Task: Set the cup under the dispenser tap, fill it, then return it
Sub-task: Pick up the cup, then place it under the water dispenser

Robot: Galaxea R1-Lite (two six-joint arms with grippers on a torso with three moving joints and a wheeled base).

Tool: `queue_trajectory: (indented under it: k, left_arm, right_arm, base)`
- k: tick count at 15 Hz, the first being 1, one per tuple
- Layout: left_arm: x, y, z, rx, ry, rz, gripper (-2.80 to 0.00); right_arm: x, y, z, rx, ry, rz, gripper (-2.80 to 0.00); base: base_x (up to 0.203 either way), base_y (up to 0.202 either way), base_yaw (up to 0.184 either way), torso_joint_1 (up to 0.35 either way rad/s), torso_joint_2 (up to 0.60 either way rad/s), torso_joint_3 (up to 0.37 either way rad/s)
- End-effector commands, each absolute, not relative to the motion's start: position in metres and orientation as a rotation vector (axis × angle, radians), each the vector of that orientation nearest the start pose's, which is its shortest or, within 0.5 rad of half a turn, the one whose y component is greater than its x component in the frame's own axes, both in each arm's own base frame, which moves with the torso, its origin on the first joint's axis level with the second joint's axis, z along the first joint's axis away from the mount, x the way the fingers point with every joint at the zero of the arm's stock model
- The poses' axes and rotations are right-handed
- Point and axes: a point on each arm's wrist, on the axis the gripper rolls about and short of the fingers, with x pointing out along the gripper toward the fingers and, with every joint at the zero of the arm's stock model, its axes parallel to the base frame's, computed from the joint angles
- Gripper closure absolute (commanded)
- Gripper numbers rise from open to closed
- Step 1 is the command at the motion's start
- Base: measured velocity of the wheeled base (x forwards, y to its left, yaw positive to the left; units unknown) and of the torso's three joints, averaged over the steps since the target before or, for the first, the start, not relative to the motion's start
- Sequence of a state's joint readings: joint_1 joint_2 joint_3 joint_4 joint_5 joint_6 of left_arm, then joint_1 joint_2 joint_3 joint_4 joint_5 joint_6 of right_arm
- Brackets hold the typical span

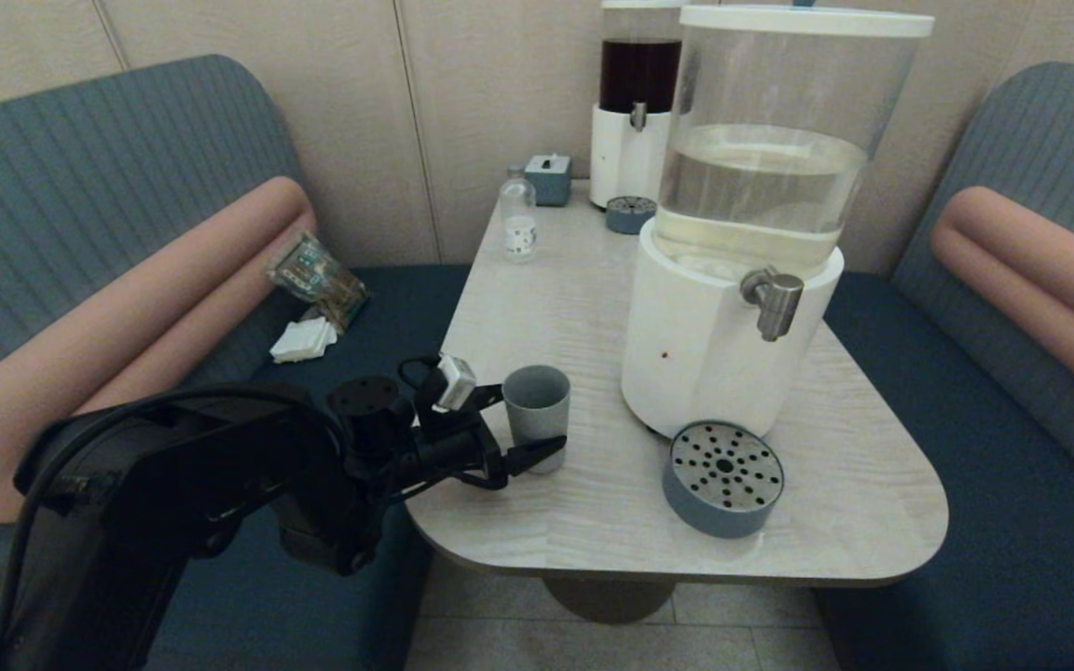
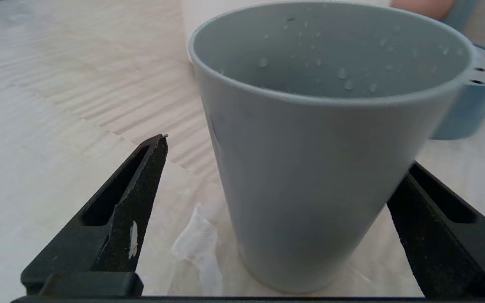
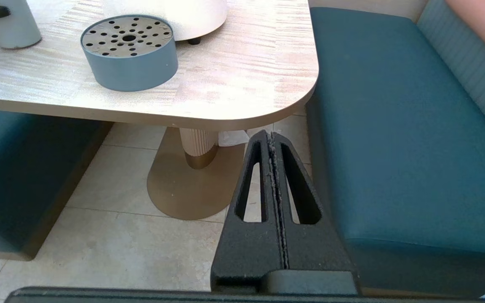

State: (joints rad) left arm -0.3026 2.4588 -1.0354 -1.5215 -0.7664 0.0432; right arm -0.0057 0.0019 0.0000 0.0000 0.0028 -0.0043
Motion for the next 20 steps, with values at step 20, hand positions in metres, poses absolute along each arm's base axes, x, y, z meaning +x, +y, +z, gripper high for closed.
queue_trajectory:
  k: [20]
  left_arm:
    - [0.329,-0.292,0.093,-0.051,-0.280,-1.245,0.00]
  right_arm:
    - [-0.023,0.000,0.076,-0.006,0.003,-0.003,0.00]
  base:
    - [0.000,0.000,0.000,0.000,0.00,0.000]
